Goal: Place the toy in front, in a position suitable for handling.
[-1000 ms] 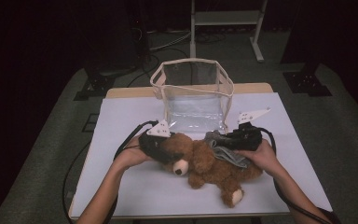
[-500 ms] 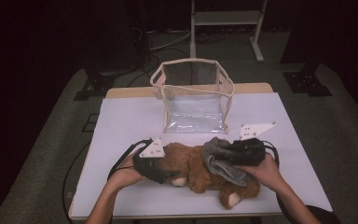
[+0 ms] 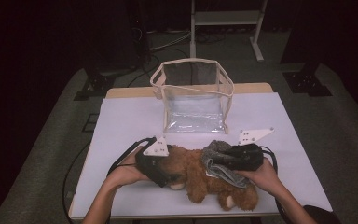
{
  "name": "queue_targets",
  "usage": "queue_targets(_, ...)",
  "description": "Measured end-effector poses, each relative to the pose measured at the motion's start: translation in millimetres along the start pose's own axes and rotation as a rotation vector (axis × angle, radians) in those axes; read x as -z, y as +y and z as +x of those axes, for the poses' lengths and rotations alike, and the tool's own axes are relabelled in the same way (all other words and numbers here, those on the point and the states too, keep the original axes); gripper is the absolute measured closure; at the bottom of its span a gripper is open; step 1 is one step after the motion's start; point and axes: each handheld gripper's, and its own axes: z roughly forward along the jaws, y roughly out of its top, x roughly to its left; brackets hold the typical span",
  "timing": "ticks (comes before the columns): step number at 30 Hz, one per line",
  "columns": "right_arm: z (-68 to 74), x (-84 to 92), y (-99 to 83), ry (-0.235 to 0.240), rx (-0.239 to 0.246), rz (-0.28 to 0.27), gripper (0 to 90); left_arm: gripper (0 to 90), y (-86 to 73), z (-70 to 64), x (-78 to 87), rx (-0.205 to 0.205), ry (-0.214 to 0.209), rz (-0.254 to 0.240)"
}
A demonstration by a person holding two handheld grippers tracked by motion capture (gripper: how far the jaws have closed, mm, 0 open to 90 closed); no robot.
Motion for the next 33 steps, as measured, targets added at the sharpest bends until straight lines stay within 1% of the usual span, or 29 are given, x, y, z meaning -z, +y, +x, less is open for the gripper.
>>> queue_targets(2, -1.6, 0.2, -0.5, -0.001, -0.009, -0.004, 72.5, 2.0, -2.2, 3.6, -2.4, 0.019, -0.007, -0.006)
queue_targets(3, -1.3, 0.0, -0.1, -0.004, -0.008, -0.001, 72.5, 1.3, -3.2, 5.4, -3.7, 0.031, -0.012, -0.015)
queue_targets(4, -0.6, -0.6, 0.8, -0.008, 0.001, 0.002, 72.5, 0.0, -3.3, 8.0, -5.1, 0.044, -0.015, -0.011)
queue_targets(5, 0.4, -0.8, 1.5, -0.007, 0.007, 0.009, 72.5, 0.0, -2.9, 10.5, -6.8, 0.057, -0.03, -0.006)
queue_targets(6, 1.2, -1.2, 2.2, -0.007, 0.009, 0.017, 72.5, 0.0, -2.7, 12.1, -8.9, 0.06, -0.045, -0.004)
queue_targets(8, 1.4, -1.3, 2.3, -0.007, 0.009, 0.025, 72.5, 0.0, -1.1, 13.9, -13.7, 0.05, -0.062, 0.017)
queue_targets(11, -1.1, -0.8, 0.4, -0.002, 0.001, 0.019, 72.6, 0.0, 2.2, 14.6, -19.8, 0.033, -0.07, 0.037)
queue_targets(12, -2.0, -0.3, -0.1, -0.002, -0.005, 0.019, 72.5, 0.0, 3.1, 14.1, -22.3, 0.035, -0.066, 0.042)
queue_targets(14, -4.3, 0.6, 0.0, -0.005, -0.011, 0.016, 72.4, 0.0, 5.2, 12.4, -25.1, 0.016, -0.049, 0.058)
queue_targets(16, -6.2, 2.7, 1.9, -0.009, -0.019, 0.018, 72.0, 5.9, 5.8, 11.3, -25.0, 0.025, -0.034, 0.053)
queue_targets(18, -9.1, 6.9, 7.7, -0.013, -0.03, 0.021, 71.9, 13.7, 5.1, 10.3, -22.4, 0.013, -0.02, 0.038)
queue_targets(19, -9.8, 8.5, 12.0, -0.015, -0.025, 0.026, 71.9, 16.8, 5.2, 9.6, -21.1, 0.016, -0.009, 0.03)
queue_targets(21, -8.6, 9.8, 22.5, -0.031, 0.005, 0.041, 72.0, 21.3, 5.6, 8.9, -19.6, 0.018, 0.003, 0.019)
queue_targets(23, -3.9, 6.9, 34.5, -0.002, 0.02, 0.038, 72.0, 21.4, 5.8, 8.8, -20.9, 0.023, 0.005, 0.015)
queue_targets(24, 2.0, 2.9, 40.9, 0.012, 0.042, 0.041, 72.0, 21.4, 6.2, 9.4, -21.1, 0.025, 0.003, 0.014)
queue_targets(26, 15.8, -8.5, 53.0, 0.033, 0.104, 0.071, 72.0, 21.3, 6.9, 10.1, -21.1, 0.025, 0.002, 0.02)
queue_targets(27, 22.2, -15.4, 57.1, 0.047, 0.128, 0.087, 72.0, 21.1, 7.0, 10.4, -21.0, 0.027, 0.005, 0.019)
queue_targets(28, 27.9, -22.3, 59.5, 0.059, 0.151, 0.11, 72.0, 21.0, 6.7, 10.3, -20.8, 0.032, 0.006, 0.016)
queue_targets(30, 35.9, -33.4, 58.2, 0.067, 0.187, 0.162, 72.2, 21.0, 4.6, 10.5, -19.8, 0.026, 0.007, 0.009)
queue_targets(32, 40.1, -39.2, 50.2, 0.084, 0.199, 0.204, 72.3, 21.0, 1.8, 10.2, -18.3, 0.022, 0.004, 0.0)
queue_targets(33, 41.8, -38.3, 45.7, 0.087, 0.195, 0.202, 72.3, 21.1, 0.6, 9.9, -17.8, 0.021, 0.006, -0.008)
